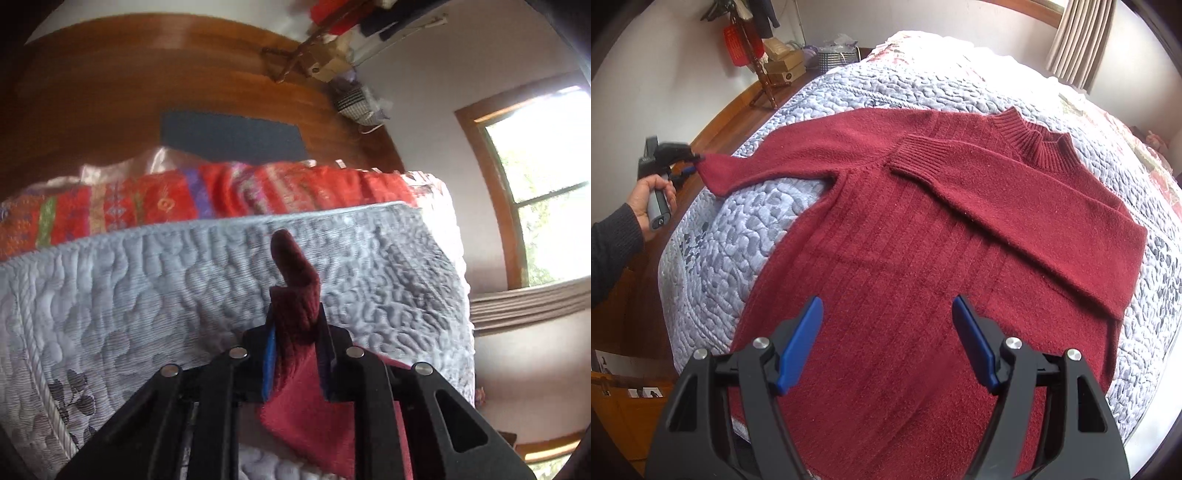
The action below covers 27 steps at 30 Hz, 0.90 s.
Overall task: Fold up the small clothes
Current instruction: 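Close the left tool on the cuff and lift the sleeve, then fold the sleeve across the chest with the left tool and release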
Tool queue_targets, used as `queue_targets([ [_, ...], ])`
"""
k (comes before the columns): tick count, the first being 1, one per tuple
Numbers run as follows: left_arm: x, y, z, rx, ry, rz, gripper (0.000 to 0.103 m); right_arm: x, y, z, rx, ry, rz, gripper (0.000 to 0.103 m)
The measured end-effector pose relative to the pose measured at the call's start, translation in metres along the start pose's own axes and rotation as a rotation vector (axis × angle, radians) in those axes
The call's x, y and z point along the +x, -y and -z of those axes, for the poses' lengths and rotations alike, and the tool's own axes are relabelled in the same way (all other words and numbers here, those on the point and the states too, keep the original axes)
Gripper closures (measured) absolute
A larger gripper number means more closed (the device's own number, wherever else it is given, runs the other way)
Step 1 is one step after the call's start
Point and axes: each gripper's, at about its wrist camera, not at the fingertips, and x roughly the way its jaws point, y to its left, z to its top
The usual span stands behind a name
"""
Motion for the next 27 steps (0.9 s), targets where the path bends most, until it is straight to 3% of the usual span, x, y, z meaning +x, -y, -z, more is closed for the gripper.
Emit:
queue_targets([
  [6, -0.081, 0.127, 0.015, 0.283, 0.091, 0.164, 0.085, -0.023, 0.006, 0.003, 0.033, 0.029, -0.011, 0.031],
  [14, -0.142, 0.278, 0.079, 0.575, 0.119, 0.359, 0.085, -0.054, 0.039, 0.02, 0.138, 0.074, 0.008, 0.031],
  [20, -0.127, 0.349, 0.151, 0.738, 0.064, 0.403, 0.085, -0.066, 0.072, 0.043, 0.217, 0.081, 0.041, 0.031],
  [27, -0.064, 0.383, 0.248, 0.876, -0.073, 0.382, 0.085, -0.063, 0.109, 0.069, 0.319, 0.061, 0.059, 0.031],
])
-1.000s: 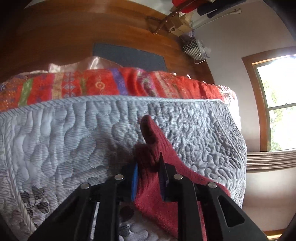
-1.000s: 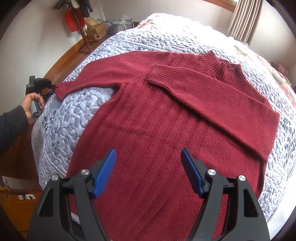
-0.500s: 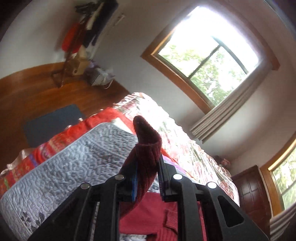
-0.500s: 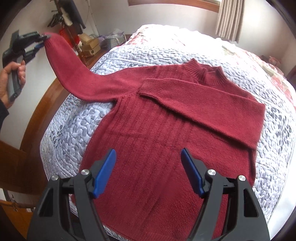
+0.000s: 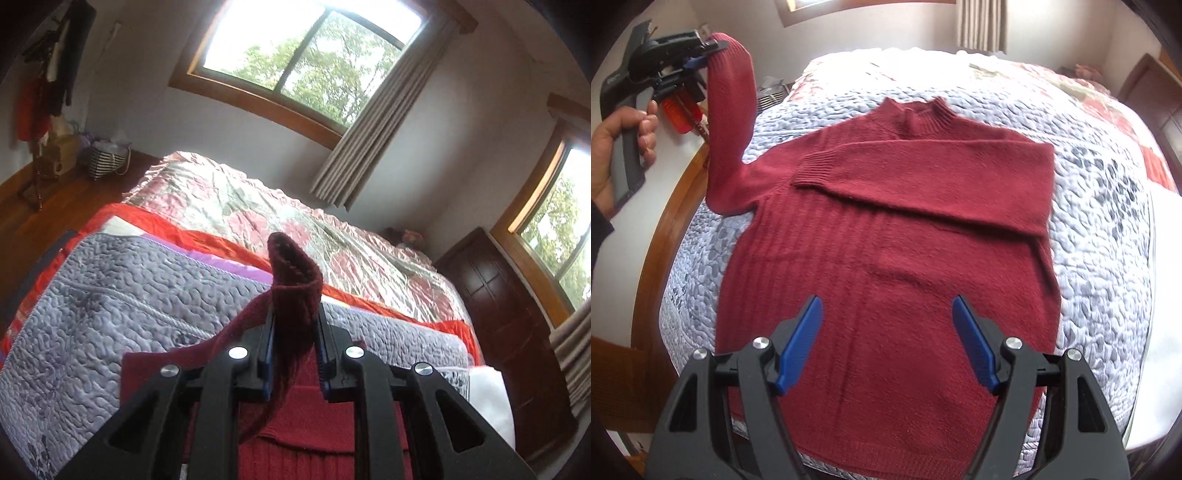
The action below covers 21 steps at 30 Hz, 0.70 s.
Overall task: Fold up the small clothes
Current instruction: 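Fold the sleeve across the chest with the left tool and release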
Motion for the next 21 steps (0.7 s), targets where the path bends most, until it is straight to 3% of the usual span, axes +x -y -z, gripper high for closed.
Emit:
queue_targets([
  [11, 0.132, 0.069, 0.109, 0.155, -0.284, 0.026, 0.085, 0.016, 0.051, 0.006, 0.134, -0.032, 0.022, 0.031],
  [18, 0.181, 0.082, 0.165, 0.155, -0.415, 0.008, 0.084, 0.025, 0.072, 0.002, 0.205, -0.05, -0.028, 0.031],
  [21, 0.19, 0.082, 0.174, 0.136, -0.454, 0.018, 0.067, 0.027, 0.082, -0.007, 0.256, -0.041, -0.064, 0.026],
])
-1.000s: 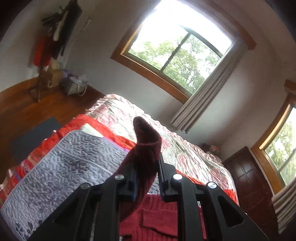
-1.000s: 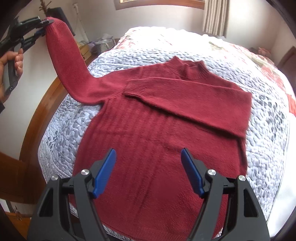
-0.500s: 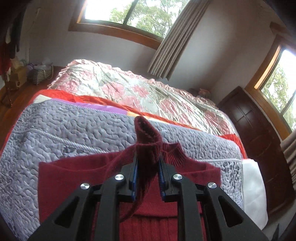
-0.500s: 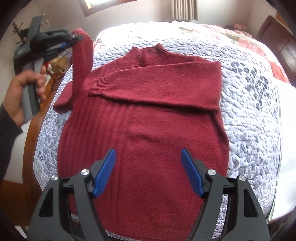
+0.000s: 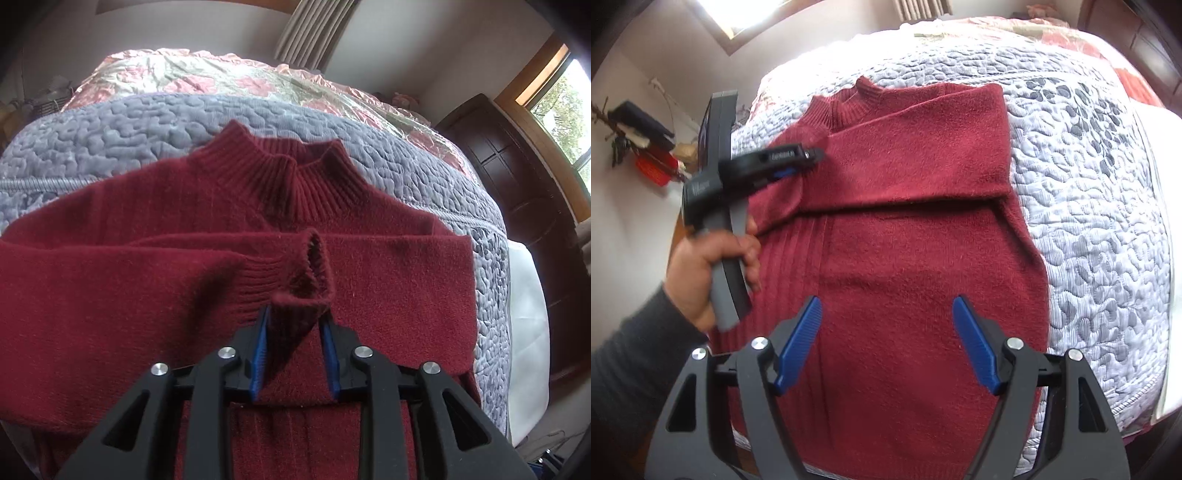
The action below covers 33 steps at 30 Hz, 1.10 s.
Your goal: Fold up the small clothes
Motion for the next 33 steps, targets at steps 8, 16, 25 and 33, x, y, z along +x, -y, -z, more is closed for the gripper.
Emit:
queue_targets([
  [8, -0.03, -0.017, 0.018, -0.028, -0.011, 0.065, 0.043, 0.031, 0.019, -0.069, 0.113, -0.034, -0.259, 0.023],
  [16, -0.113, -0.072, 0.08, -0.15, -0.004, 0.083, 0.034, 0.159, 0.024, -0.142, 0.3, -0.215, -0.526, 0.039],
  [25, -0.163, -0.132, 0.123, -0.331, -0.007, 0.051, 0.034, 0.195, 0.005, -0.155, 0.301, -0.258, -0.54, 0.039],
  [33, -0.173, -0.151, 0.128, -0.41, 0.024, 0.051, 0.034, 0.207, -0.015, -0.171, 0.27, -0.273, -0.527, 0.09],
])
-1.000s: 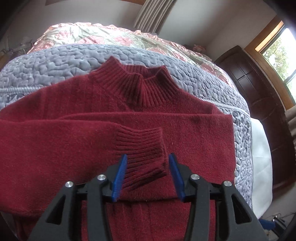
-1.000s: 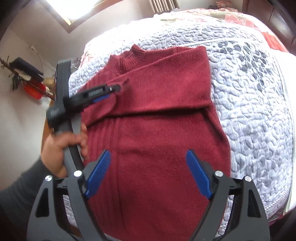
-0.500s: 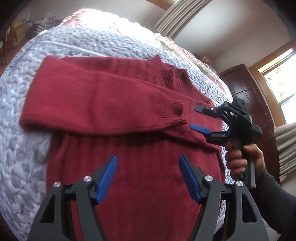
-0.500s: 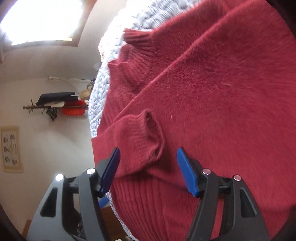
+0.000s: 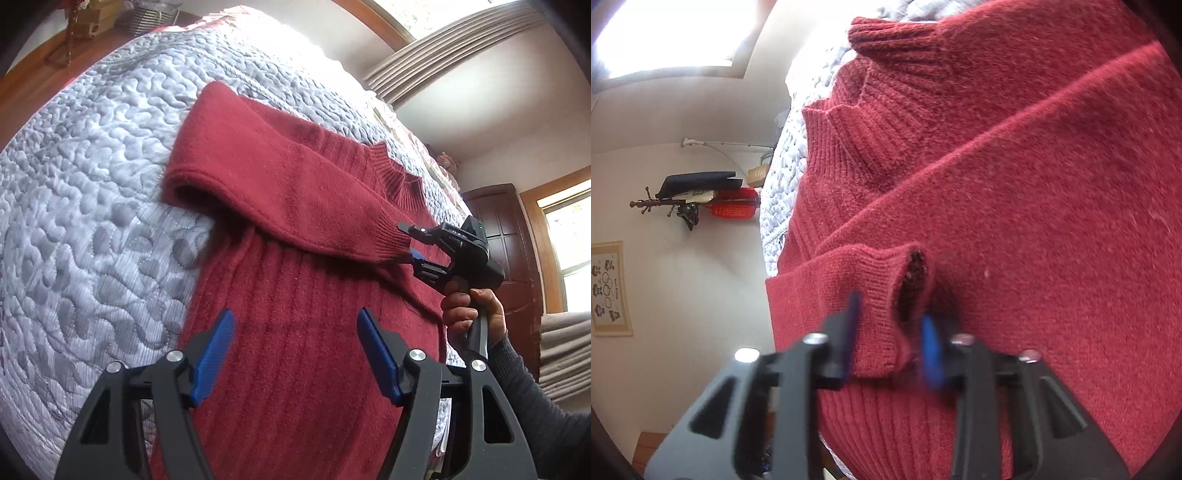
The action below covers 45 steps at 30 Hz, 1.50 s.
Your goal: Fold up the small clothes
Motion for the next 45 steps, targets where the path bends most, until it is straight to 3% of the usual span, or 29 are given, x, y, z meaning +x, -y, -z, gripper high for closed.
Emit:
queue_targets([
  [2, -0.001, -0.001, -0.002, -0.003, 0.004, -0.003, 0.034, -0.003, -0.01, 0.0, -0.03, 0.006, 0.013, 0.096],
  [11, -0.015, -0.004, -0.015, -0.027, 0.048, -0.014, 0.034, -0.056, -0.062, -0.008, -0.158, 0.074, 0.036, 0.097],
  [17, -0.019, 0.002, -0.025, -0.007, 0.067, -0.019, 0.034, -0.106, -0.07, -0.013, -0.19, 0.149, 0.061, 0.097],
  [25, 0.0, 0.023, -0.054, 0.066, 0.068, 0.008, 0.034, -0.156, -0.026, 0.001, -0.135, 0.211, 0.094, 0.097],
  [37, 0.081, 0.053, -0.087, 0.228, -0.101, 0.031, 0.032, -0.155, 0.079, 0.006, 0.038, 0.222, 0.149, 0.097],
  [39, 0.097, 0.05, -0.086, 0.239, -0.138, 0.015, 0.032, -0.148, 0.087, 0.005, 0.047, 0.208, 0.156, 0.092],
  [40, 0.104, 0.048, -0.085, 0.241, -0.154, 0.009, 0.032, -0.147, 0.091, 0.005, 0.056, 0.206, 0.158, 0.085],
  [41, 0.109, 0.046, -0.084, 0.24, -0.164, 0.001, 0.032, -0.148, 0.094, 0.006, 0.067, 0.206, 0.152, 0.068],
  [42, 0.111, 0.045, -0.082, 0.238, -0.17, 0.001, 0.032, -0.151, 0.095, 0.007, 0.07, 0.222, 0.138, 0.061],
  [45, 0.11, 0.046, -0.08, 0.236, -0.163, 0.006, 0.032, -0.155, 0.096, 0.006, 0.07, 0.229, 0.137, 0.058],
])
